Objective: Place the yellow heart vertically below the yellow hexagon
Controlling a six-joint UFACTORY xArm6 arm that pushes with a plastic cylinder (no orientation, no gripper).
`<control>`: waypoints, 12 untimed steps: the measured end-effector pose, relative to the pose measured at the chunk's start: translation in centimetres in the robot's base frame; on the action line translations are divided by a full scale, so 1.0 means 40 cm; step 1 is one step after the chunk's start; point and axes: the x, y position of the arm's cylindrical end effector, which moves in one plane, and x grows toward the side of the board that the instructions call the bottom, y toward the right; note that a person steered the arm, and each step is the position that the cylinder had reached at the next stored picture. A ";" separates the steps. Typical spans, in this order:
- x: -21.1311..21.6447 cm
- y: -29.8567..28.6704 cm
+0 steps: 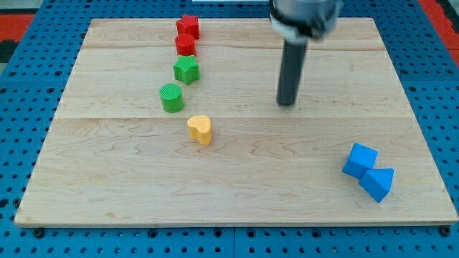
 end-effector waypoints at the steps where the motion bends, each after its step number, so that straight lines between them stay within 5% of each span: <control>1: 0.138 -0.242; 2: 0.158 -0.487; 5: -0.101 -0.132; 6: 0.055 -0.177; 7: -0.007 -0.353; 10: -0.262 0.069; 11: -0.073 0.061; 12: -0.111 -0.234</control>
